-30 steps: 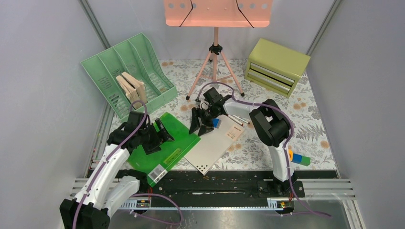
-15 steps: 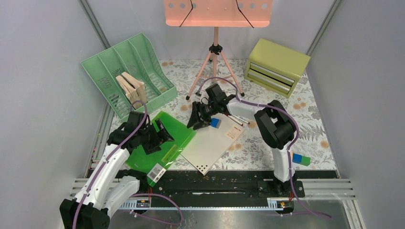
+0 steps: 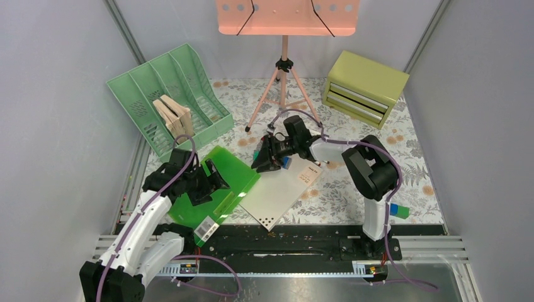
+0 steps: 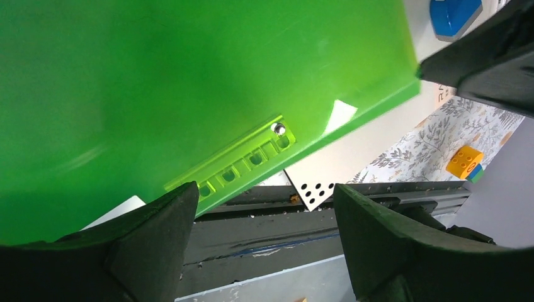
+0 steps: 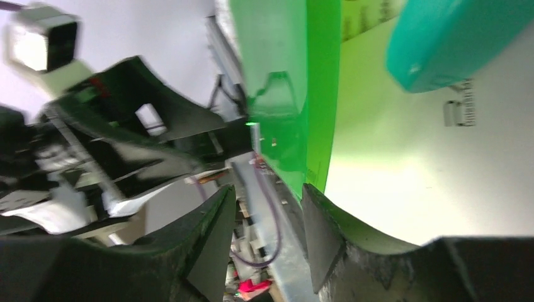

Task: Organize the desk
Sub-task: Pick up the folder from the center of the board, then place the folder in the storage box.

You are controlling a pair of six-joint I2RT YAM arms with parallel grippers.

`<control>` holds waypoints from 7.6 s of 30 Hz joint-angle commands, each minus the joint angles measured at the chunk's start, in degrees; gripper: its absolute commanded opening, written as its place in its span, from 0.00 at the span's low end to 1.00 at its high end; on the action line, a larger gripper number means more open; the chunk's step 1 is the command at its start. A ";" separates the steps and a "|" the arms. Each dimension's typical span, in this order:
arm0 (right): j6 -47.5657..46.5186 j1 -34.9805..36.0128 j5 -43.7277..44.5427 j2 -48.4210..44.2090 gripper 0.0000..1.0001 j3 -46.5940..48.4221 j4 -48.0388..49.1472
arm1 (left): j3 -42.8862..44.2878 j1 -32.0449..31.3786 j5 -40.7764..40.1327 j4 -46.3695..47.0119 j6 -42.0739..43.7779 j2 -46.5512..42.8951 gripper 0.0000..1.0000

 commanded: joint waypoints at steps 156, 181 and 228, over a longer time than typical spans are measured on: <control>-15.33 -17.26 17.14 -44.21 0.99 26.02 -59.23 | 43.46 -49.48 -44.90 8.86 22.00 10.48 0.00; -22.32 -24.79 10.55 -47.52 0.99 7.67 -49.81 | 20.70 -15.47 30.30 56.96 -11.78 5.21 0.00; 25.88 -29.44 -22.39 -47.55 0.00 -10.25 22.21 | 25.97 -12.31 20.65 34.51 3.89 8.58 0.96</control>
